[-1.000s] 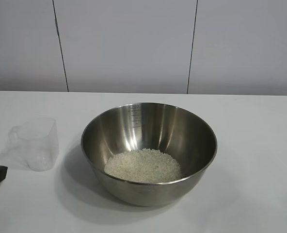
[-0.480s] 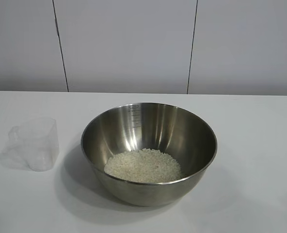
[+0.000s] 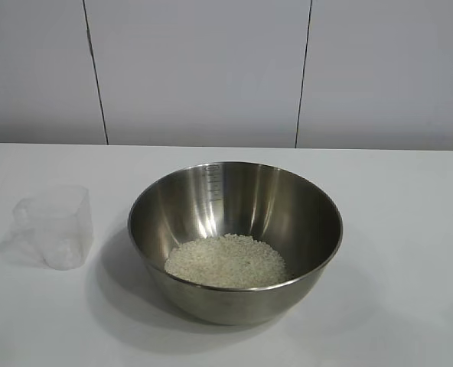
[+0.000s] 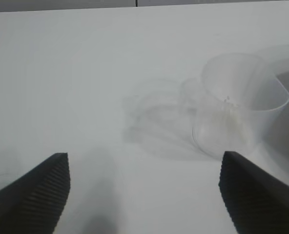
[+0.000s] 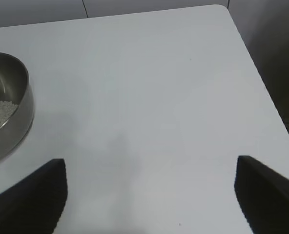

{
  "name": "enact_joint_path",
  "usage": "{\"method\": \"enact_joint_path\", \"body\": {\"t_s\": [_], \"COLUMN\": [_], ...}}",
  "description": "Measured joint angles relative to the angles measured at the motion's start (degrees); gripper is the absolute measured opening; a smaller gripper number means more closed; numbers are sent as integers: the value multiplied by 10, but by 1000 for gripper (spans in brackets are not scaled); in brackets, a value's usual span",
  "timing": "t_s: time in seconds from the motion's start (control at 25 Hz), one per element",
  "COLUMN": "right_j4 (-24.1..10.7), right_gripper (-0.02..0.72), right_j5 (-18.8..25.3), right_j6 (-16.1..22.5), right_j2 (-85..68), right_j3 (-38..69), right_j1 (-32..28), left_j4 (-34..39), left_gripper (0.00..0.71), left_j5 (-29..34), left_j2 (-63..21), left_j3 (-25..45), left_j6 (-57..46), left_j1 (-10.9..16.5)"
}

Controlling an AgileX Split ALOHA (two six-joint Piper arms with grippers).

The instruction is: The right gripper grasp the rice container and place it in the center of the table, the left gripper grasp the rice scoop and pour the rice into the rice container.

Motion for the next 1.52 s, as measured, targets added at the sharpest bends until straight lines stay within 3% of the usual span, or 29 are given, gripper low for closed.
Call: {"method": "enact_joint_path", "body": {"t_s": [0.44, 0.72, 0.84, 1.08, 1.36, 1.44, 1.52], "right_j4": [0, 0, 0, 0, 0, 0, 0], "right_gripper": [639, 639, 639, 639, 639, 639, 639], "right_j5": [0, 0, 0, -1, 0, 0, 0], "right_j6": [0, 0, 0, 0, 0, 0, 0], "right_j2": [0, 0, 0, 0, 0, 0, 0], "right_j3": [0, 0, 0, 0, 0, 0, 0], "right_j1": [0, 0, 0, 0, 0, 0, 0], "left_j4": [-2, -2, -2, -2, -2, -2, -2], "left_gripper": [605, 605, 605, 605, 605, 605, 605], "left_j5": [0, 13, 110, 441, 759, 811, 855], "left_j2": [0, -2, -34, -158, -181, -181, -181], "left_j3": [-4, -69, -108, -256, -446, -483, -509], "left_j6": [13, 19, 35, 119, 123, 122, 121], "left_j1": [0, 0, 0, 0, 5, 28, 70]}}
